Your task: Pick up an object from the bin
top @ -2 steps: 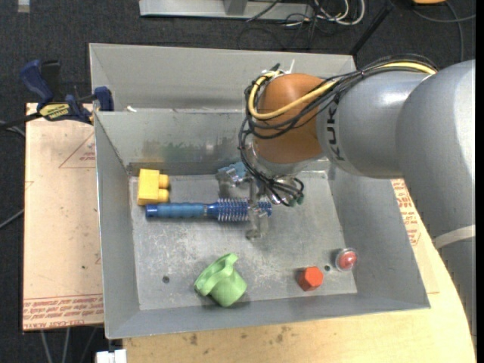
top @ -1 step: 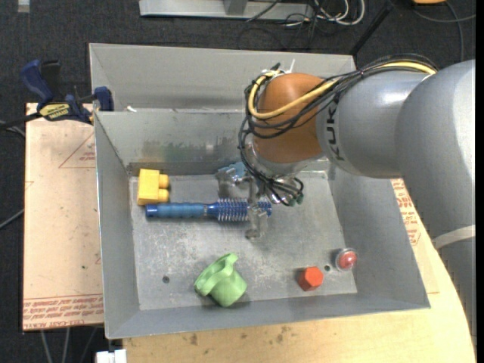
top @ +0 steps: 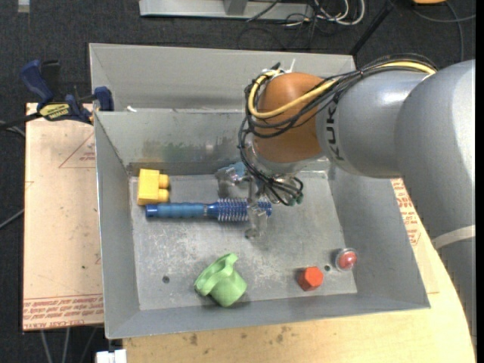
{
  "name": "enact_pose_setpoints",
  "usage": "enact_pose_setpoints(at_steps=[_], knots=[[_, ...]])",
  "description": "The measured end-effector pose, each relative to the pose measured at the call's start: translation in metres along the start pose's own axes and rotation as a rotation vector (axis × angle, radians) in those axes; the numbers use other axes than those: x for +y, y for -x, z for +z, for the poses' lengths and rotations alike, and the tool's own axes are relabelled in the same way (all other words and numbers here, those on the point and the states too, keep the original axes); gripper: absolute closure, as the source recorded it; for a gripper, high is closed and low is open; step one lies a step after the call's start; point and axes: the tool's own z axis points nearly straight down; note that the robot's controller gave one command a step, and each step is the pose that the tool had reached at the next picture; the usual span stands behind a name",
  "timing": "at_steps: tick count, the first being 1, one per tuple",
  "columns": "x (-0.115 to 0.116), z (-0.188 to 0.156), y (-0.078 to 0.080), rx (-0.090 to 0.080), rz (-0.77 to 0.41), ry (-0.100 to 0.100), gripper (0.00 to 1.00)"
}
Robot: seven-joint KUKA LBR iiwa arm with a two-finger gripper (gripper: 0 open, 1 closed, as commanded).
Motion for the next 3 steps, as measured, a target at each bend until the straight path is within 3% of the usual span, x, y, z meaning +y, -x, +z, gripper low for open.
enact_pose_setpoints(at_steps=[1,2,3], knots=[[0.000,0.000,0.001,-0.002,0.003,0.001,0.00],[0.000,0.000,0.001,-0.002,0.003,0.002,1.00],[0.000,-0.034,0.001,0.004,0.004,-0.005,1.00]])
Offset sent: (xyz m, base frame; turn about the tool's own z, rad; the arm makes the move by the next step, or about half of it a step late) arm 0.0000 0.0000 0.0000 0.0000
